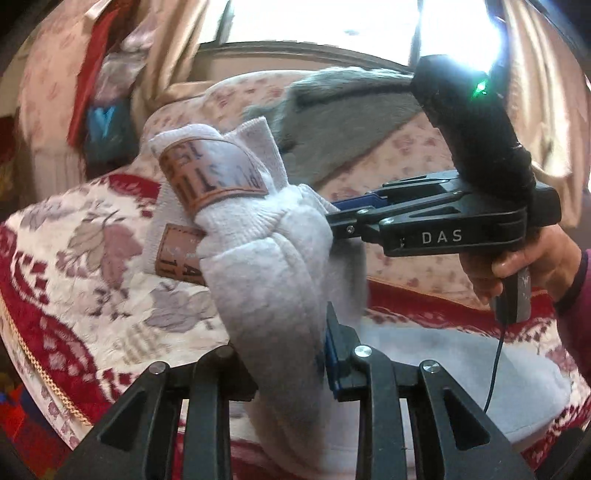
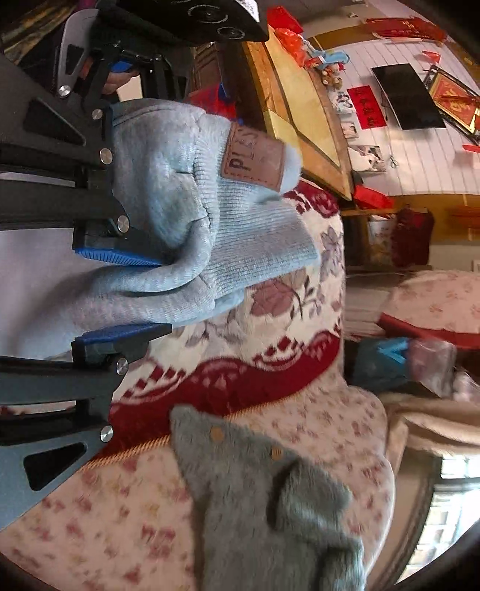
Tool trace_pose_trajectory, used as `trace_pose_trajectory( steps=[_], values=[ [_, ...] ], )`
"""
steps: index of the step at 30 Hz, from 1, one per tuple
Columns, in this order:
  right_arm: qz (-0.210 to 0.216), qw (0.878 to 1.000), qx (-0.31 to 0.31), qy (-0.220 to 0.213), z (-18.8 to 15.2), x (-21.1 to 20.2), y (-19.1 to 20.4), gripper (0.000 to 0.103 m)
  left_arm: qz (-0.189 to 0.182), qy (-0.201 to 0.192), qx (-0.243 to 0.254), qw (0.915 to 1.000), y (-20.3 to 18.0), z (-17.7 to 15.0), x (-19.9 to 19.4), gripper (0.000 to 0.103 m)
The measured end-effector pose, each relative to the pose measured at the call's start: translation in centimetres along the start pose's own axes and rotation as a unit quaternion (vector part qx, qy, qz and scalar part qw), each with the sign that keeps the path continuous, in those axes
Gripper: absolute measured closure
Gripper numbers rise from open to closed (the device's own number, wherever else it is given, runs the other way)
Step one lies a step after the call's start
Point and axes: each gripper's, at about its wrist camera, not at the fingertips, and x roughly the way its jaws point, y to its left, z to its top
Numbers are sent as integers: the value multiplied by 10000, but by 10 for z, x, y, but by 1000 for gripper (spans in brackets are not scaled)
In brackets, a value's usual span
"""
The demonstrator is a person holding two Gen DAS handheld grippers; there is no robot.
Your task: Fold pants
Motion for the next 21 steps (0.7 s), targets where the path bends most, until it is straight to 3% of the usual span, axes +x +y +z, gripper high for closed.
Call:
trace_pose_trajectory(
  steps=[3,7,12,15,18,21],
  values=[
    [-177,9997,164,47,-26,-22,-3,72,-161,86,219,9996,-31,-11,1,77],
    [-303,9968,729,120,-78,-40,-14,72,-103,185,752,9969,-78,-41,13,77],
    [-457,9838,1691,376,-156,-46,-35,72,-150,372,1258,9912,-126,-80,31,75],
    [-625,9674,2284,903,-205,-43,-49,71,-293,574,1455,9873,-144,-100,41,60],
    [-1097,9492,2672,1252,-242,-55,-60,70,-586,739,1556,9833,-160,-116,43,32],
    [-1335,9355,3058,1163,-262,-85,-66,61,-798,707,1645,9806,-169,-121,31,25]
  ],
)
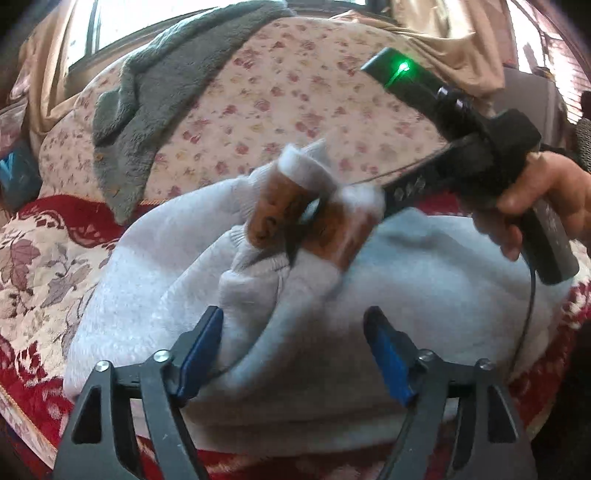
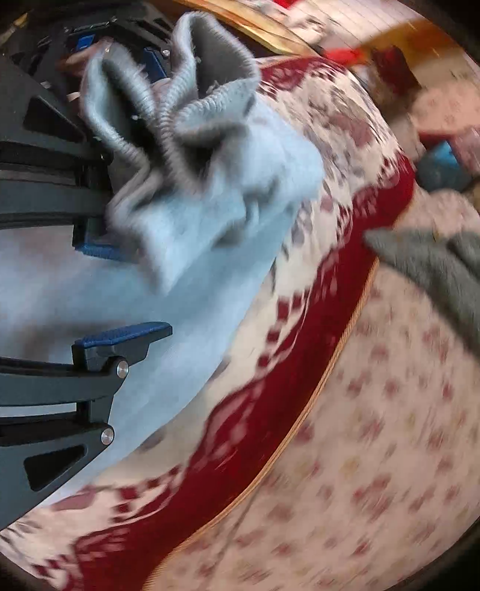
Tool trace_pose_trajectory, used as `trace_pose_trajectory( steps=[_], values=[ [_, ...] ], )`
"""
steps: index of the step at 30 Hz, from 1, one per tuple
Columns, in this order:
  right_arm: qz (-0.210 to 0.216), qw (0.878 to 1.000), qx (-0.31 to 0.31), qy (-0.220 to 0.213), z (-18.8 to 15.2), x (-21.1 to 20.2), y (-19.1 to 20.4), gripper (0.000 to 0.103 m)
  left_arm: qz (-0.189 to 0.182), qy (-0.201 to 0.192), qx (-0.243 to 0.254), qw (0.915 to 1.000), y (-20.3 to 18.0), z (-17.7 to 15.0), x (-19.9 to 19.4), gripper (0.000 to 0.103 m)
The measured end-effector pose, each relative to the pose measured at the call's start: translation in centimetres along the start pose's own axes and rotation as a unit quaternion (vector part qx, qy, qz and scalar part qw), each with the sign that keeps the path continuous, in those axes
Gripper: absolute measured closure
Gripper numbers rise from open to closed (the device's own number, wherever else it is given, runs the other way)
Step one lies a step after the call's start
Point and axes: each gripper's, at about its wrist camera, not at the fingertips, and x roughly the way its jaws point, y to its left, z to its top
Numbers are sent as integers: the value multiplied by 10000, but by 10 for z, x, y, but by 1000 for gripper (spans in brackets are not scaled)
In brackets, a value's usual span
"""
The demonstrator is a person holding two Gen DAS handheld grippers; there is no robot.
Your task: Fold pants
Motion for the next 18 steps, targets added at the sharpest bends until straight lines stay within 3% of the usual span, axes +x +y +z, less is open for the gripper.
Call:
trace_pose_trajectory(
  steps=[2,4,6,9,13,18],
  values=[
    [-84,9991,380,-183,-7,-21,-14,40,-135,-27,54,9999,-1,0,-8,25],
    [-85,9965,694,-467,-15,-43,-23,33,-283,-80,38,9996,1,0,-21,25],
    [178,9922,959,-781,-23,-68,-25,33,-337,-173,-29,9993,9,4,-34,24],
    [712,9834,1222,-1136,-28,-91,-18,29,-276,-380,-204,9987,22,16,-47,15],
    [1189,9773,1227,-1252,-9,-88,9,29,-275,-433,-529,9973,36,29,-38,15],
    [1106,9828,1044,-1049,26,-65,42,29,-264,-350,-1088,9931,55,35,-18,15]
  ],
)
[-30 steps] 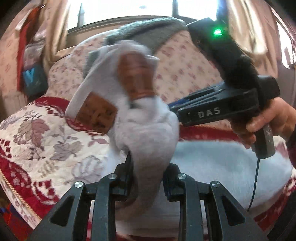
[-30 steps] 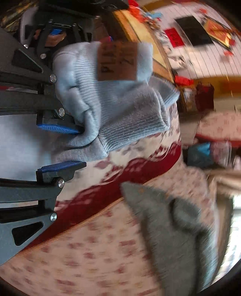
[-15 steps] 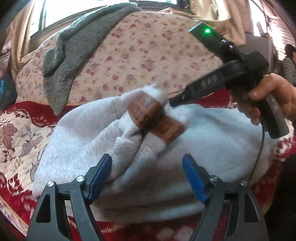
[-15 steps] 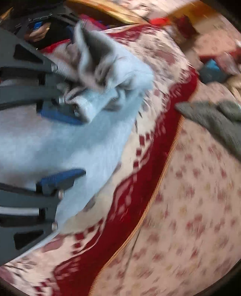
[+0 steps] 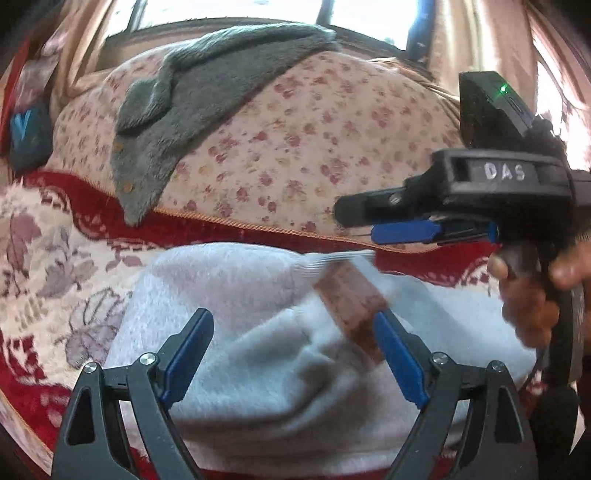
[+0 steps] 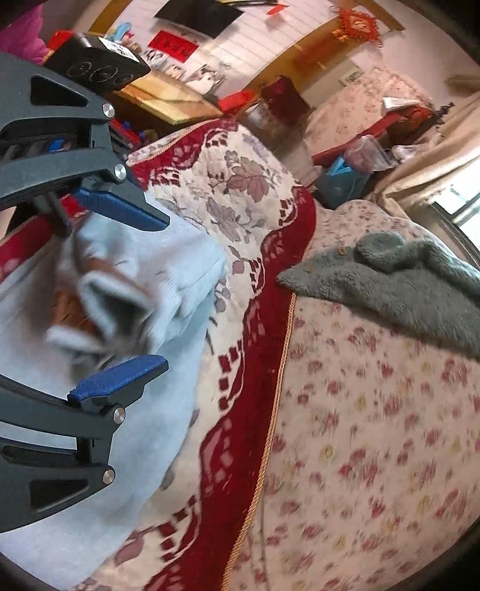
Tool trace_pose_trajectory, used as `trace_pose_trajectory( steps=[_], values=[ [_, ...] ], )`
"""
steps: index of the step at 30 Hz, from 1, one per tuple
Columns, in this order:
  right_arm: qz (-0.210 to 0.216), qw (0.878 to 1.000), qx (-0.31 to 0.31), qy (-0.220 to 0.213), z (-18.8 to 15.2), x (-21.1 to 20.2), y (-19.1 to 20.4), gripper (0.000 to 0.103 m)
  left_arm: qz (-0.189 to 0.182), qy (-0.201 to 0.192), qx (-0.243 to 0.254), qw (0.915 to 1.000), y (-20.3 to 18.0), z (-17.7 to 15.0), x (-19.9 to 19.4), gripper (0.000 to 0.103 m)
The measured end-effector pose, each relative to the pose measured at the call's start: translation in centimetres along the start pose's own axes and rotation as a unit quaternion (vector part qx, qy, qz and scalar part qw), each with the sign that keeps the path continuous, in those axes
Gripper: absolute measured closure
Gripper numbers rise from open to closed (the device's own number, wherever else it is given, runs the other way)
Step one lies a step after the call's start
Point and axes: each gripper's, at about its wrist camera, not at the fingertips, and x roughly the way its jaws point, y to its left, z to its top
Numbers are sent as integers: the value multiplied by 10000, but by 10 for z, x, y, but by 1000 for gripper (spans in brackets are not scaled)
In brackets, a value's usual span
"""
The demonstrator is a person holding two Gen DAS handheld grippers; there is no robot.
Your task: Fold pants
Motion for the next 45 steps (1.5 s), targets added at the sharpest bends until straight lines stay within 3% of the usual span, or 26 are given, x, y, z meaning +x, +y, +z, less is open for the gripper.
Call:
trace_pose_trajectory(
  steps=[6,9,15,20,26,40,45],
  values=[
    [-1249,9854,-966,642,-2,53,11,29,-93,581,-438,9973,24,-13,27,15],
    [-1700,9784,-946,696,-10,60,-10,31,-144,654,-341,9972,21,-23,30,15],
    [-1379,9878,131,710,-30,66,-63,27,-25,688,-90,9976,7,-33,36,15],
    [-1312,9886,446,594,-42,37,-66,25,28,668,-24,9978,2,-29,26,15],
    [-1120,9907,769,89,-63,-19,-61,22,175,443,329,9983,-23,-19,11,14],
    [-1170,9833,1334,-409,-155,-118,-57,13,-222,560,463,9971,-80,-11,17,14],
    [-1207,9809,1479,-382,-196,-144,-61,9,-420,650,458,9959,-98,-11,22,14]
  ],
)
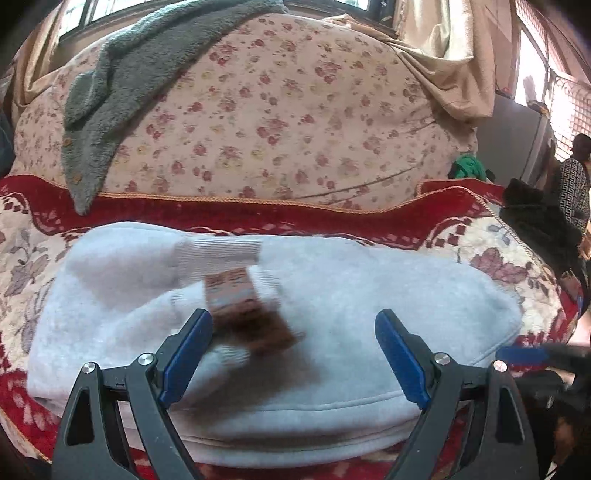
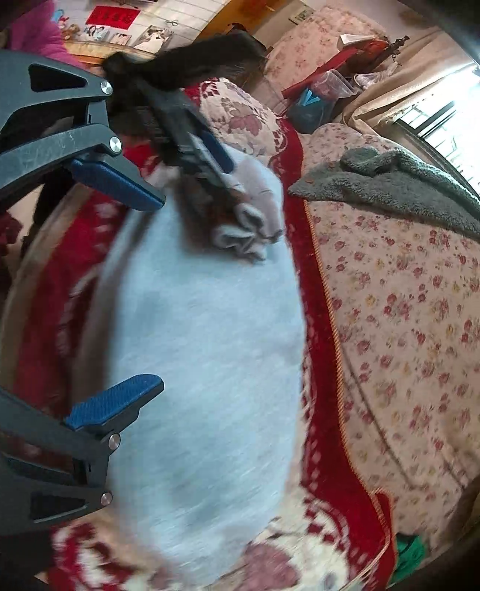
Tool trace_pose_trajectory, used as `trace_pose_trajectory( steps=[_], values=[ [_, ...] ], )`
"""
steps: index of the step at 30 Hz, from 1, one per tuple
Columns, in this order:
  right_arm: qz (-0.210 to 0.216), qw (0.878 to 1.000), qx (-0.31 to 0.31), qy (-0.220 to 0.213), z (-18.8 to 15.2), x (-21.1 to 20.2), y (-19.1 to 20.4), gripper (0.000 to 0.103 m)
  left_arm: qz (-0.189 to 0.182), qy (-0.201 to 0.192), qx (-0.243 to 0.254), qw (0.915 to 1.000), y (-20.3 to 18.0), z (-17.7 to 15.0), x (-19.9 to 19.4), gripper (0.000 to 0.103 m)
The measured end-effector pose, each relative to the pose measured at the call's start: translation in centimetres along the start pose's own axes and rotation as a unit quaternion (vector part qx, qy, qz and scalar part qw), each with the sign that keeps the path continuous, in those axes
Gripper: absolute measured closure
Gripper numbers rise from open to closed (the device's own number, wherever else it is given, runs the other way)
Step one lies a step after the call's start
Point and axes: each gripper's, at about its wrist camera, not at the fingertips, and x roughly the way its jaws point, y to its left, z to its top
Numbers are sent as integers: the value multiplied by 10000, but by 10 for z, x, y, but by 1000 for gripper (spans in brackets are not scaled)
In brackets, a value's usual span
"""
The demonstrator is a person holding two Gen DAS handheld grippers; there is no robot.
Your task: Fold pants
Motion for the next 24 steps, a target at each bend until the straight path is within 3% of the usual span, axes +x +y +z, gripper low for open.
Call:
trace_pose_trajectory(
  steps=[6,14,21,24],
  values=[
    [-159,9983,564,76,-30,-7,-39,9,-114,41,121,9999,-22,4,7,14],
    [-326,9963,776,-199,-27,-13,-46,9,-194,170,252,9993,-41,3,16,14],
    [-219,9942,1052,-54,-41,-6,-60,9,-373,324,183,9986,-45,5,27,14],
    [-41,9884,1513,-84,-49,-2,-76,6,-379,388,120,9985,-43,7,32,14]
  ],
)
